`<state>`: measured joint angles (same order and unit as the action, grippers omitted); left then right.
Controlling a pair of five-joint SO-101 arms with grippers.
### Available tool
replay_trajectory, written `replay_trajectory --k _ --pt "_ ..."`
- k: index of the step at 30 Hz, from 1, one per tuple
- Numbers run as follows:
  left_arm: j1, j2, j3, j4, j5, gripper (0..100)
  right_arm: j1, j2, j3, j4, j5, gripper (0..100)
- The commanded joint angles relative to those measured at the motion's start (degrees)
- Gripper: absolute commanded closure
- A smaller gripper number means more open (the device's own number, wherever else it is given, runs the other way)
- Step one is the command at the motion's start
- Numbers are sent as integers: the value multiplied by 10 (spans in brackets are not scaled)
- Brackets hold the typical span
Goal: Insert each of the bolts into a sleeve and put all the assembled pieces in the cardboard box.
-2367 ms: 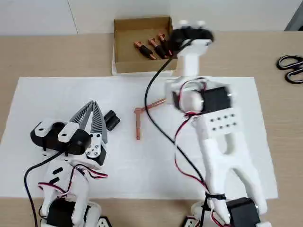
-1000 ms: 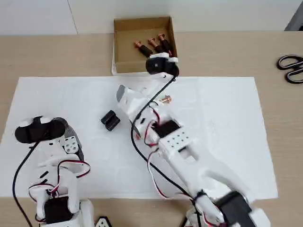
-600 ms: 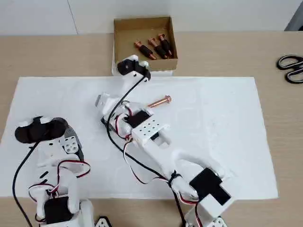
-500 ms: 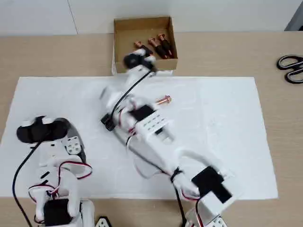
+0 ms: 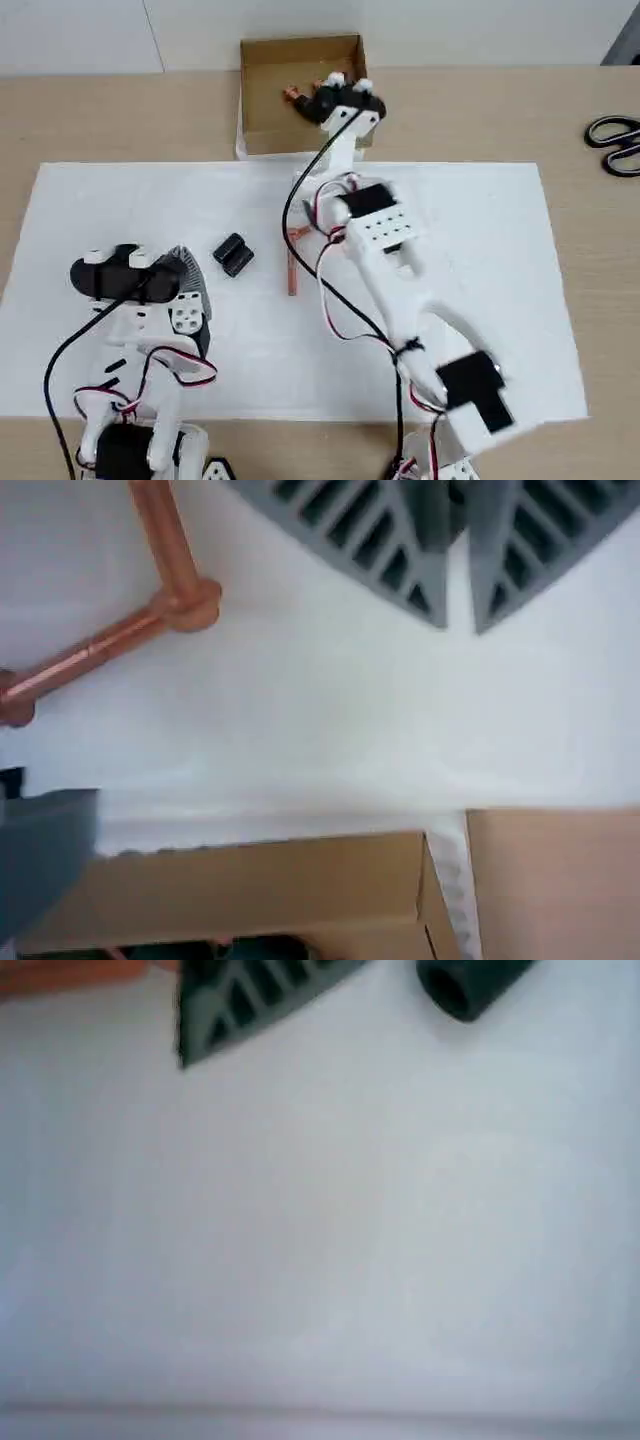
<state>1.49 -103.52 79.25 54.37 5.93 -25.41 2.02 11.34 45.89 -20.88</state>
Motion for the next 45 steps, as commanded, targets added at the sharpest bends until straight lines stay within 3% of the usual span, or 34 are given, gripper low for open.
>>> replay_trajectory --k 1,3,8,16,24,31,40,45 --pt "2 -3 7 -28 -28 994 5 -55 -27 65 132 863" --pt "3 -3 9 -32 -29 994 7 -65 -27 116 175 863" --pt "4 -3 -28 -18 -28 994 36 -70 -27 208 180 864" --pt "4 59 -215 75 -16 994 102 -67 -12 218 180 864" --pt "2 315 -354 92 55 994 101 -67 22 218 180 863" --pt "4 602 -434 98 59 994 100 -71 22 222 180 864" --pt "24 898 -698 357 60 994 100 -68 22 222 180 864" --pt "20 1004 -800 431 58 994 100 -67 22 222 180 864"
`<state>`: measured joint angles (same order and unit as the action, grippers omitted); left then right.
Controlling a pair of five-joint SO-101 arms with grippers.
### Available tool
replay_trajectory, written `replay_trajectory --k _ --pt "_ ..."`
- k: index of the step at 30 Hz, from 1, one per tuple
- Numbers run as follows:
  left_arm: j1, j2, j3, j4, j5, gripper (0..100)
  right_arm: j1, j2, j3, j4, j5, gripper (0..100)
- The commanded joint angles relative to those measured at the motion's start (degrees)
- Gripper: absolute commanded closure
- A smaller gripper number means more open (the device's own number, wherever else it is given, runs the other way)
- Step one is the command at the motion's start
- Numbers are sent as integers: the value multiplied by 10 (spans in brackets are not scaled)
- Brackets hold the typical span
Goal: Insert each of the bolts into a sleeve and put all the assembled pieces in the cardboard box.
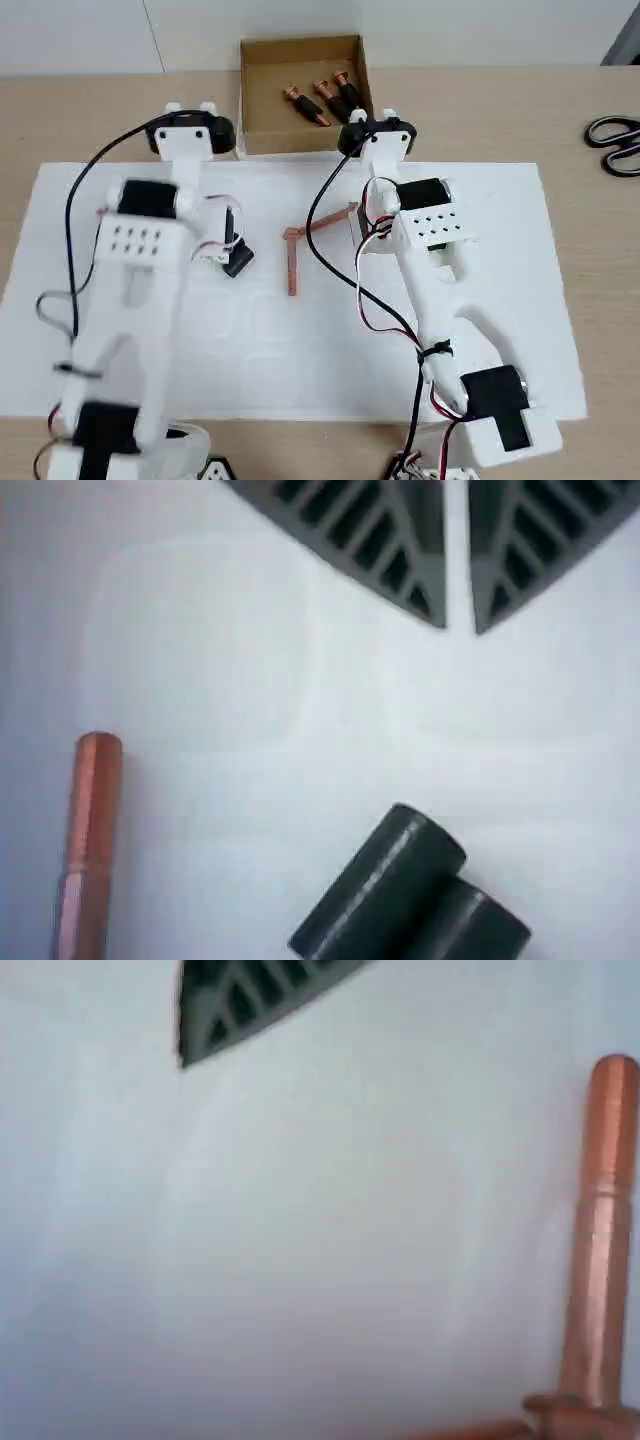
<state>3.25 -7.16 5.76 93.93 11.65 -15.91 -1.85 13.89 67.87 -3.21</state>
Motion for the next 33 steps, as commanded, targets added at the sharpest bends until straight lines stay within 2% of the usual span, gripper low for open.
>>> replay_trajectory --k 1,8,10,14,19,23,27,33 --pt "3 55 -78 39 3 994 5 -29 -4 2 4 864" --pt "4 132 -170 64 -5 994 5 -29 -3 2 4 864" --pt "3 144 -176 65 -57 994 5 -29 -3 2 4 864" --pt "3 178 -184 64 -233 994 7 -29 -3 3 4 864" --pt "2 229 -185 65 -316 992 7 -29 -3 3 4 864" --pt "3 273 -198 65 -342 988 6 -29 -3 3 4 864" --pt "-4 291 -256 65 -342 904 6 -29 -3 3 5 864" --pt "-1 294 -288 64 -344 903 7 -29 -3 3 5 864"
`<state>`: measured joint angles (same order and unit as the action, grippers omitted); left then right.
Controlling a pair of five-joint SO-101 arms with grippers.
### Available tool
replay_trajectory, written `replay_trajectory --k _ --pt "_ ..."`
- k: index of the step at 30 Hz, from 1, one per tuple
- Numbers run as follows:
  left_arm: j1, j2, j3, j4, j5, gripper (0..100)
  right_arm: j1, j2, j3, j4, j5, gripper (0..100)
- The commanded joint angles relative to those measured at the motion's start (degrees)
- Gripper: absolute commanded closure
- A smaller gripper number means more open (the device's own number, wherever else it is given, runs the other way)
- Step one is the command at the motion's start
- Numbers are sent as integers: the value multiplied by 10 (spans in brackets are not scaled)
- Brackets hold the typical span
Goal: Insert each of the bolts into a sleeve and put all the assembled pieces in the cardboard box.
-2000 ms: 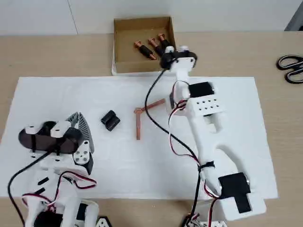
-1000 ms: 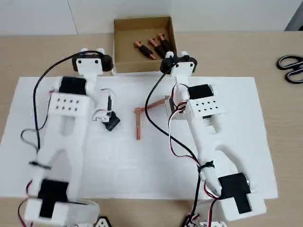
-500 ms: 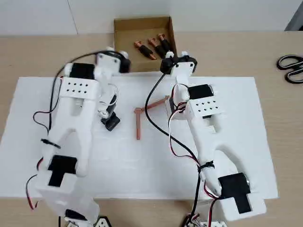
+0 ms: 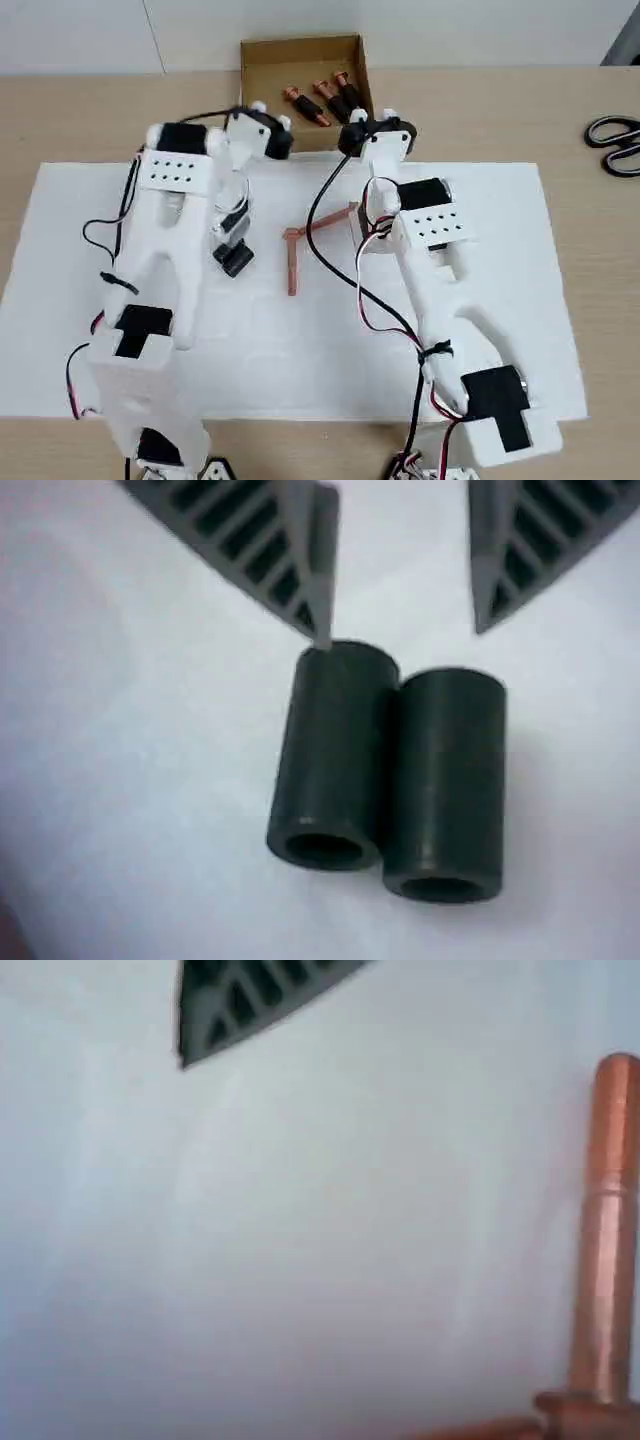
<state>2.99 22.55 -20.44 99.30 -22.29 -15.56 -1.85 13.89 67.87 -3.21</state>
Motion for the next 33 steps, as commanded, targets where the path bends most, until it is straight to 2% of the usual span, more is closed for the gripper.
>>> replay_trajectory --k 1,7,15,27,33 --pt "2 4 -26 11 -5 903 4 -29 -3 3 6 864" --pt "-3 76 -36 11 -20 903 4 -32 -3 3 6 864" --pt "-11 157 -153 11 -18 903 4 -32 -3 3 6 864" --pt "-14 197 -153 11 -18 903 5 -32 -3 3 6 864" --pt "-52 199 -153 11 -19 915 5 -32 -3 3 6 864"
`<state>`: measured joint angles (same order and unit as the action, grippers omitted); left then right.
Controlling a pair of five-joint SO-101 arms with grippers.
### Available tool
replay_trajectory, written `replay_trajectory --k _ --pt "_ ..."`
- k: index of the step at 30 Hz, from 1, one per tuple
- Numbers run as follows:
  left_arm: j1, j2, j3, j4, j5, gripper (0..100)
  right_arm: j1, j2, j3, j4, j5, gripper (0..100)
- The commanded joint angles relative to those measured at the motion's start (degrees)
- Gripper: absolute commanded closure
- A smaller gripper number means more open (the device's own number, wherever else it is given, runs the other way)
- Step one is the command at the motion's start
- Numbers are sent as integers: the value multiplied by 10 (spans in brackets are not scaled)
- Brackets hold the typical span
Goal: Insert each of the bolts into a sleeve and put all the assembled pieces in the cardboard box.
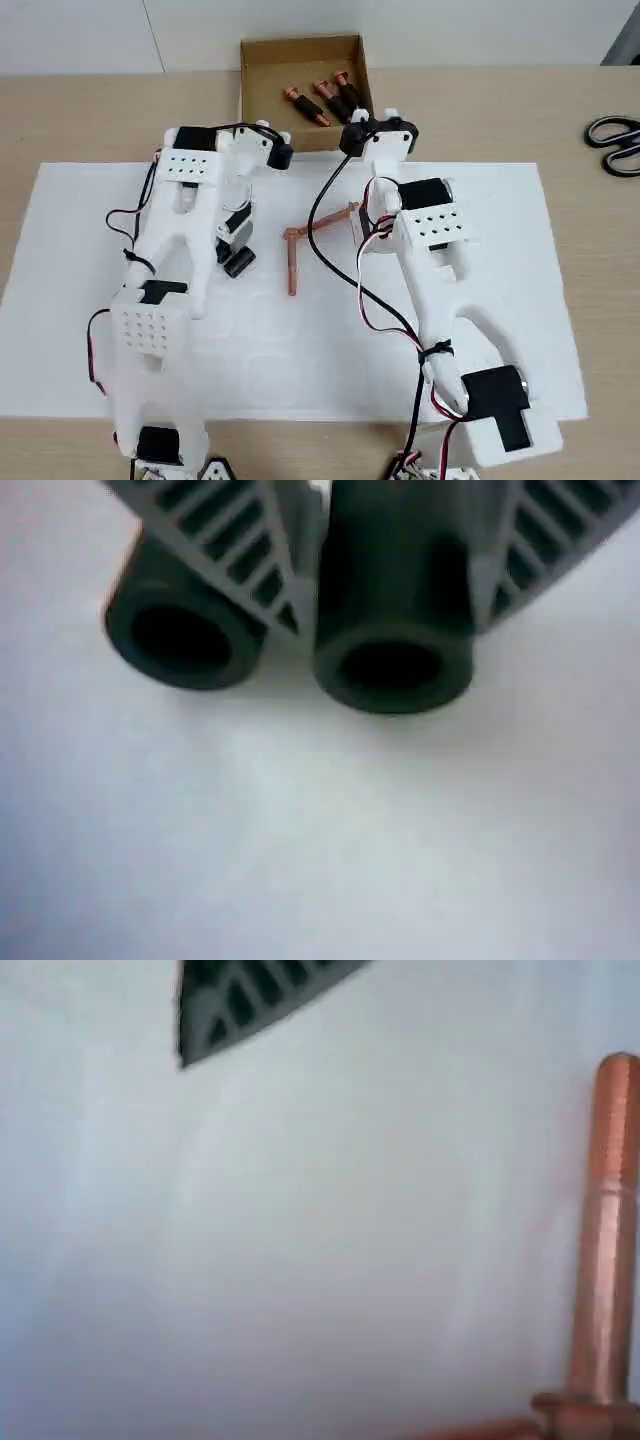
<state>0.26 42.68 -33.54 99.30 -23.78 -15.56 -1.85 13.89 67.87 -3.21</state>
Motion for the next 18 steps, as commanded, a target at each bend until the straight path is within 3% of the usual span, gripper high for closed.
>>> replay_trajectory --k 1,8,18 --pt "-33 -3 -21 11 -4 927 5 -32 -3 3 6 864" --pt "-49 -4 -22 11 -18 994 5 -33 -3 3 6 864" --pt "-50 -14 -29 13 -4 995 6 -33 -3 3 6 864"
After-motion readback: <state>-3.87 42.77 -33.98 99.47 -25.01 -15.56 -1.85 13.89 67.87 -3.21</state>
